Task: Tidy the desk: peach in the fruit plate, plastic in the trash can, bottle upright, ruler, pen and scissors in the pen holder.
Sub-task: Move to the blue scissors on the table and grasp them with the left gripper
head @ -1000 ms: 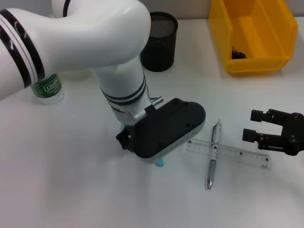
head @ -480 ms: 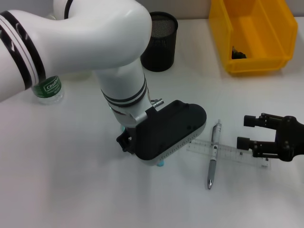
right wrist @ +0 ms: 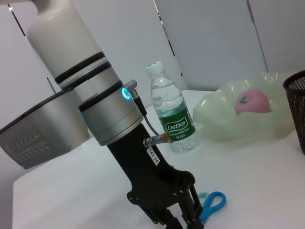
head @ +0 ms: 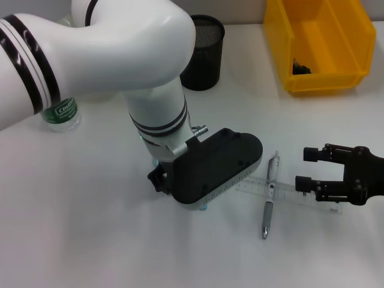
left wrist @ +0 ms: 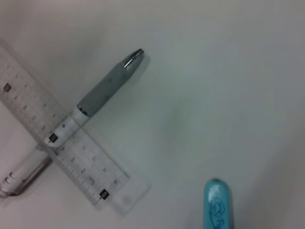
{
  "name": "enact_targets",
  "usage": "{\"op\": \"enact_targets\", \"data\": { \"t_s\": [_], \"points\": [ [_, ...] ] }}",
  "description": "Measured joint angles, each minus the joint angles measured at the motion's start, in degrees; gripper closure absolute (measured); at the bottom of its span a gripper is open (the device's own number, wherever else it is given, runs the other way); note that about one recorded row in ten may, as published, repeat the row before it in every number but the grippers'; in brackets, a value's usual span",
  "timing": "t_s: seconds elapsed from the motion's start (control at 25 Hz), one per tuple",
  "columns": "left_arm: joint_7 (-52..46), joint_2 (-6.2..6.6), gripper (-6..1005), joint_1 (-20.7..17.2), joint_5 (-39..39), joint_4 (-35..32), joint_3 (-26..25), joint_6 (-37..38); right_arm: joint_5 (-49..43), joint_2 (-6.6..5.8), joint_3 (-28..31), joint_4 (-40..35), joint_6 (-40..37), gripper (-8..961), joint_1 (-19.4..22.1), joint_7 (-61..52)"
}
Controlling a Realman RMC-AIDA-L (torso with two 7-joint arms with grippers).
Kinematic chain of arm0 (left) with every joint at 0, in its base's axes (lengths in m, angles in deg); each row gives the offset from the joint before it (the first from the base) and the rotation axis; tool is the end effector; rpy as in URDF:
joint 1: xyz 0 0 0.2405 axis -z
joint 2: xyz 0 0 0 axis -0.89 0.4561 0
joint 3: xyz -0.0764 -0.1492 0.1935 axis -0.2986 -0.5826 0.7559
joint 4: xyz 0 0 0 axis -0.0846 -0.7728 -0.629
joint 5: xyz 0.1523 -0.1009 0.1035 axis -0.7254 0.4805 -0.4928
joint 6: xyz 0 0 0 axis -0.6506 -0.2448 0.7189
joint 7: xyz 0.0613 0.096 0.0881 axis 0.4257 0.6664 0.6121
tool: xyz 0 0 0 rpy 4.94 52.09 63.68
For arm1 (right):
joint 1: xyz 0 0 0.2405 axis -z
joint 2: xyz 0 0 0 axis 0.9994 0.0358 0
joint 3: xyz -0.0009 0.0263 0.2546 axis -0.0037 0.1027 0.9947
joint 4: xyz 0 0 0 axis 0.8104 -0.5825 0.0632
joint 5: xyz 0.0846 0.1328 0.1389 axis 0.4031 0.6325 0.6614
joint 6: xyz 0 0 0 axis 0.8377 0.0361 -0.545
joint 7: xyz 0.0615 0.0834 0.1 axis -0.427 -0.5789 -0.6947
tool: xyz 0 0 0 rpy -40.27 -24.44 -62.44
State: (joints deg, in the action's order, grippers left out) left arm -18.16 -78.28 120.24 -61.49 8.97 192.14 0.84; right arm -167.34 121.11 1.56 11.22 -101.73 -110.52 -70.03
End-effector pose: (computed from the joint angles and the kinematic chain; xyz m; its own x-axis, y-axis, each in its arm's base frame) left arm -0.1178 0.3418 -0.1250 0.3240 -0.8596 -0.3951 -0.7096 -0.4971 0.4994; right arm 0.3107 0.2731 0.0165 0.7298 -0.4336 -0.5286 -0.5365 -0.8425 -0.0496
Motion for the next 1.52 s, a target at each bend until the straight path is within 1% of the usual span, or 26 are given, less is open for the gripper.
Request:
{"op": "enact_targets", "data": {
  "t_s": [0.12,0.4,0.76,0.92,1.52],
  "points": [
    [-0.01,0.0,635,0.01,0.01,0.05,0.08,-0.16,0.01,0.01,0.19,0.0,-0.01,162,-0.02,0.0],
    [-0.01,0.0,681,-0.01,0.16,0.13,0.34,-0.42,0.2,0.05,0.23,0.0,0.11,162,-0.16,0.0],
    [-0.01,0.02,682,-0.27,0.28,0.12,0.82,-0.92,0.29,0.15,0.07,0.16,0.36,163,-0.72,0.0],
    [0.0,0.04,683,-0.28,0.47,0.14,0.81,-1.02,0.32,0.38,0.05,0.11,0.39,163,-0.72,0.0],
    [-0.32,-0.06,719,-0.36,0.91,-0.36,1.05,-1.55,0.34,0.54,0.32,0.0,0.4,164,-0.91,0.0]
  ]
}}
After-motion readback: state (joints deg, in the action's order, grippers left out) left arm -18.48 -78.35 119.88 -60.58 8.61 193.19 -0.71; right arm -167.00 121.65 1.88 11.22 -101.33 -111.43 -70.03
